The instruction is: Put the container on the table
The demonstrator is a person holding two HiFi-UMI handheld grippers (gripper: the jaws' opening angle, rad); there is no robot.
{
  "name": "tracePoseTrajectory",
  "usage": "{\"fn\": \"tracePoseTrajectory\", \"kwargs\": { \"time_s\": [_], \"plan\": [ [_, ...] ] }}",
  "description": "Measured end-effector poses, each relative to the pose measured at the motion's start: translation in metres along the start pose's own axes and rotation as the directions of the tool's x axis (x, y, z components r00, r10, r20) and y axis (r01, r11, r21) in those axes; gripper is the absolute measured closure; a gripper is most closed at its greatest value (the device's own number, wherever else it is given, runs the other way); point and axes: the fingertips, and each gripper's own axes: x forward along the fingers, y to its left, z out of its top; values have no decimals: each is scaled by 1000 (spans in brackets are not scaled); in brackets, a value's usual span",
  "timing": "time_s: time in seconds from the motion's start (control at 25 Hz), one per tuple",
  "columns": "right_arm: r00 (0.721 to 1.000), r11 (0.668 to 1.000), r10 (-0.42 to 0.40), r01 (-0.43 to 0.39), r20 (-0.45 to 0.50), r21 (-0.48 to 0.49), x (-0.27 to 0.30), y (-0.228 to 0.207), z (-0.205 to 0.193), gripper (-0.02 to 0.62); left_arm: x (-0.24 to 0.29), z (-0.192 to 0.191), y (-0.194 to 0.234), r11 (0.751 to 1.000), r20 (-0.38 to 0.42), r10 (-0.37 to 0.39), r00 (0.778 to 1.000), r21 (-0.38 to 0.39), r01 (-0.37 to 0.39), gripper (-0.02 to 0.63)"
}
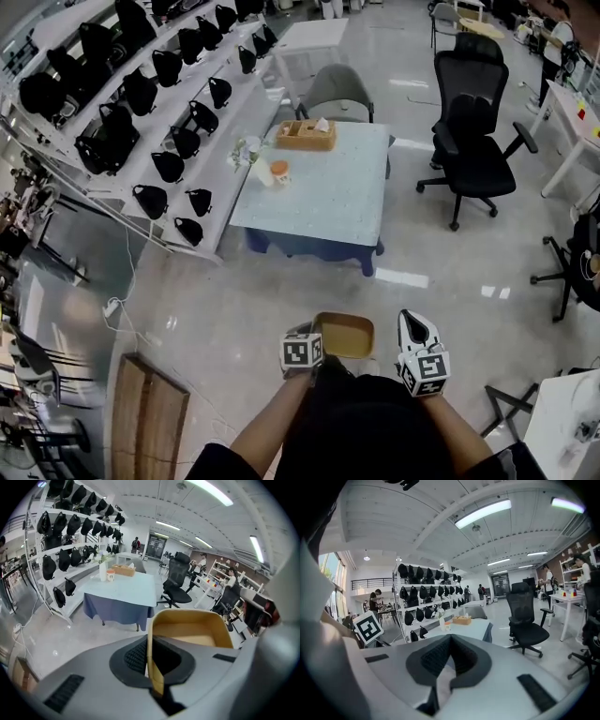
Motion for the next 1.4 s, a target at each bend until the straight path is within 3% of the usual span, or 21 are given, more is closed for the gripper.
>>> {"fn": "tracePoseTrajectory", "kwargs": {
  "time_s": [0.4, 0.84, 1.08, 1.4],
  "plan": [
    [998, 998, -56, 56, 19, 32, -18, -39, -12, 597, 31, 15, -46, 998, -15, -49, 999, 49, 50, 598],
    [993, 986, -120, 119, 3, 113, -12, -82, -16, 597, 69, 43, -58, 995, -62, -70, 996, 67, 74, 598],
    [986, 979, -168, 168, -15, 117, 22, -126, -6, 597, 109, 76, -56, 993, -113, -81, 990, 79, 90, 598],
    [977, 975, -201, 206, -69, 77, 85, -193, 22, 597, 186, 157, -65, 989, -135, -113, 984, 74, 124, 598]
  ]
}}
